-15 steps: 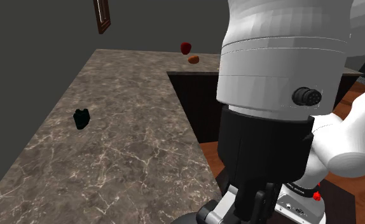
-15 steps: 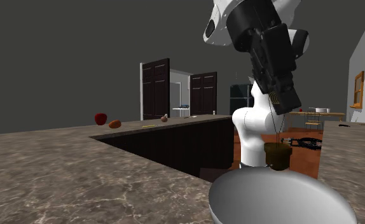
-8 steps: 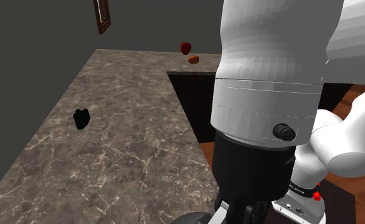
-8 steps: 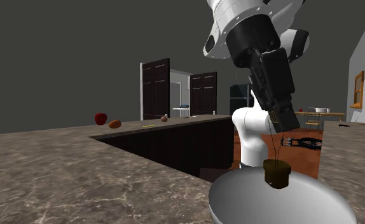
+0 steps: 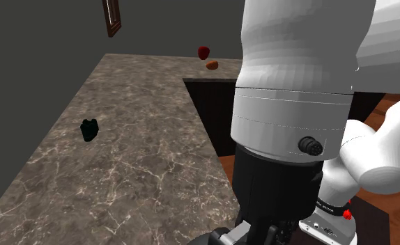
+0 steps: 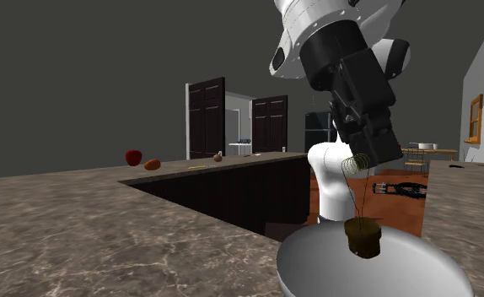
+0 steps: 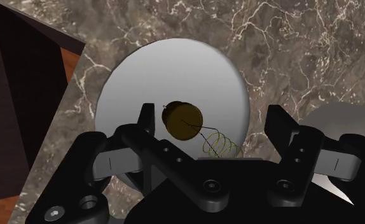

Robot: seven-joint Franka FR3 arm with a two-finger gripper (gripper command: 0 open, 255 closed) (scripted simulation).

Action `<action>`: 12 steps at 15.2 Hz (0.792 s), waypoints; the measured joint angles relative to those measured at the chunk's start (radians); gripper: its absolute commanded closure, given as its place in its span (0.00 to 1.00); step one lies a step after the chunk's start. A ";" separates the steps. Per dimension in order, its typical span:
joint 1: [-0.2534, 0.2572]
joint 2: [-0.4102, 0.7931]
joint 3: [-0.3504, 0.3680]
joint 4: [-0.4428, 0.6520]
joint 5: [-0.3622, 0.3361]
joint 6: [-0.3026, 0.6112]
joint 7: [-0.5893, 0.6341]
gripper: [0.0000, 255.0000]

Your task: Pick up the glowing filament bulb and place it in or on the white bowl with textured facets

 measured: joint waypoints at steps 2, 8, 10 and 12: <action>0.000 0.000 0.000 0.000 0.000 0.000 0.000 0.00; -0.012 -0.024 -0.054 0.074 -0.018 -0.110 0.001 0.00; -0.014 -0.022 -0.056 0.086 -0.021 -0.121 0.004 0.00; -0.014 -0.022 -0.057 0.089 -0.022 -0.124 0.005 0.00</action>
